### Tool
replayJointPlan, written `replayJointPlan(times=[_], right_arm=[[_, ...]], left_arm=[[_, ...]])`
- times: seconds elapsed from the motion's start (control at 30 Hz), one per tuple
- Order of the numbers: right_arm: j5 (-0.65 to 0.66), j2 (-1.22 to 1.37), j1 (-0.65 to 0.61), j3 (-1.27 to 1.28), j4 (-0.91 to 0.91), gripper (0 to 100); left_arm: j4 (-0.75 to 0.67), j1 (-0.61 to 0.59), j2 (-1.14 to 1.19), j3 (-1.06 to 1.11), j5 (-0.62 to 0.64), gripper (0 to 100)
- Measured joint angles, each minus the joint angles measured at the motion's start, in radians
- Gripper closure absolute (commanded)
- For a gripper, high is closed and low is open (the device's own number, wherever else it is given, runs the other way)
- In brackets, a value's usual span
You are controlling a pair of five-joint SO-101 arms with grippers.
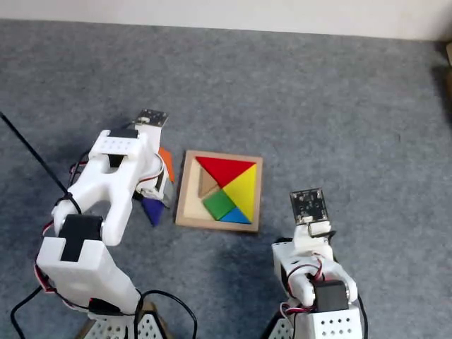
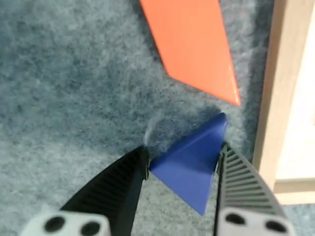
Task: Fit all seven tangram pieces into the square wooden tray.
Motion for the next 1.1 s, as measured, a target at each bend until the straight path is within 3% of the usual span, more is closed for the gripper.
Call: replayJointPlan(times=[0.13,0.37,0.73,1.1], right_arm=[[0.0,0.0,0.0,0.0,0.0,99.3],[0.0,0.0,0.0,0.0,0.0,99.3],[0.0,0.0,0.0,0.0,0.0,99.3],[0.0,0.0,0.0,0.0,0.0,99.3]], left_arm=[[0.003,0.0,0.0,0.0,0.0,79],[0.003,0.006,-0.014,0.017,0.0,94],[0.058,0.0,-0.1,0.04,0.0,94],[0.149,0.003,-0.431,0.15,0.0,94]])
